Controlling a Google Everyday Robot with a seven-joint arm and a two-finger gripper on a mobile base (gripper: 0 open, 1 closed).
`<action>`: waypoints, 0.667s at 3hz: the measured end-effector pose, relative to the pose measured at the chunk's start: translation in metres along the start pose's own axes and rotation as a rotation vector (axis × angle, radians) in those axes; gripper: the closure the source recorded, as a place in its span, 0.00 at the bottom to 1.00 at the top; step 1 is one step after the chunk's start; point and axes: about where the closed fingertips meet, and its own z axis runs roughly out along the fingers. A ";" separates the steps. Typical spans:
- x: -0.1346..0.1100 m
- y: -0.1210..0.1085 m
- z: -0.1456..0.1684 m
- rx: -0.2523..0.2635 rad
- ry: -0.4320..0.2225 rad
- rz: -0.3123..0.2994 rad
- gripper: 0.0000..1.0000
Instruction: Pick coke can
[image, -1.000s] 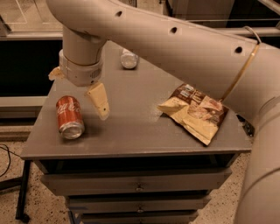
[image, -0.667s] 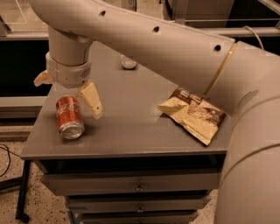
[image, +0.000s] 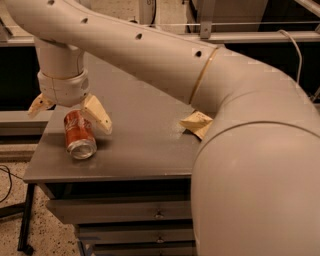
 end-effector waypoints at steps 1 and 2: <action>0.006 0.001 0.001 -0.045 0.007 -0.044 0.16; 0.010 0.007 -0.002 -0.047 0.015 -0.060 0.40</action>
Offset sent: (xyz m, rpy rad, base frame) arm 0.0047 -0.0340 0.0051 -0.1016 0.0002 0.0836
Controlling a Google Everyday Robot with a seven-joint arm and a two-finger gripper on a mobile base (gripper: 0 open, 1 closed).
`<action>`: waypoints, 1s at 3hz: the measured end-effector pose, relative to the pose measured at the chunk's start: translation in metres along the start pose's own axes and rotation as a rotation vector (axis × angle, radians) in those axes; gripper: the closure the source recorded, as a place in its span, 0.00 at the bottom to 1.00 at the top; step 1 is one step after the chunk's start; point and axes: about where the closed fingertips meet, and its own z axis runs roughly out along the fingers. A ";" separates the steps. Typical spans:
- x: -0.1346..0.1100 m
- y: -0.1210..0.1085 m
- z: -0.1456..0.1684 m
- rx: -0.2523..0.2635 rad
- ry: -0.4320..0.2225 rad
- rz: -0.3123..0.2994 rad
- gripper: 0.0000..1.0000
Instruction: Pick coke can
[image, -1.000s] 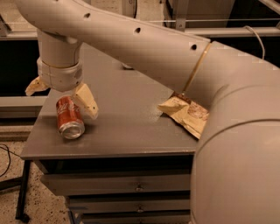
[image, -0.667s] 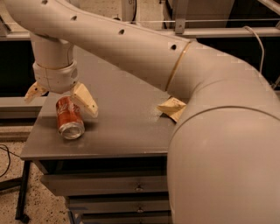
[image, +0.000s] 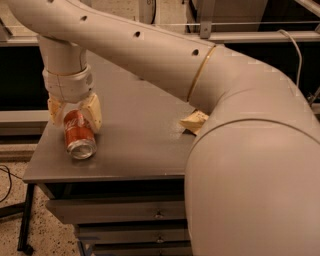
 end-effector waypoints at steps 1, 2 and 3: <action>-0.001 0.014 0.008 -0.003 -0.026 0.005 0.62; -0.003 0.028 0.014 -0.013 -0.047 0.017 0.87; -0.003 0.030 0.000 0.017 -0.031 0.064 1.00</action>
Offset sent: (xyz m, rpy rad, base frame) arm -0.0203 -0.0560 -0.0205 -0.0676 0.1028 -0.0150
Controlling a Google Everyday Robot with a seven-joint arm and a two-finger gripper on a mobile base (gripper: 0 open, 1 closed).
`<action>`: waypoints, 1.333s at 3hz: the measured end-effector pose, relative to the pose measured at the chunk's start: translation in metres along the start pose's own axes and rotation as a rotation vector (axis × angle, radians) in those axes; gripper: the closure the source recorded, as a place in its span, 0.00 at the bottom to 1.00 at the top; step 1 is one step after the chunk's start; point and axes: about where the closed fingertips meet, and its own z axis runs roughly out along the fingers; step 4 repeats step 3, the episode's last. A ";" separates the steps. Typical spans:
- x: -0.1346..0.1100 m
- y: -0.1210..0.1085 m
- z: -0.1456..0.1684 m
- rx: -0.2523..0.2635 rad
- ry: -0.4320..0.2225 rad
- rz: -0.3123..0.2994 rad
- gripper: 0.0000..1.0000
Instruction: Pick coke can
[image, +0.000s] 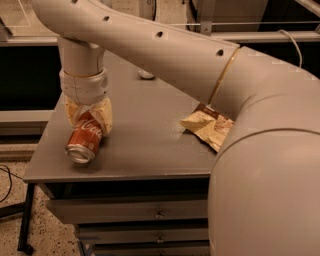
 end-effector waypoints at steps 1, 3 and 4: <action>-0.002 -0.013 -0.047 0.159 0.023 0.123 1.00; 0.008 -0.035 -0.098 0.439 0.052 0.349 1.00; 0.008 -0.035 -0.098 0.439 0.052 0.349 1.00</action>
Offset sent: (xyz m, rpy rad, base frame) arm 0.0467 0.0052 0.1558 0.6151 -0.1162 -0.6820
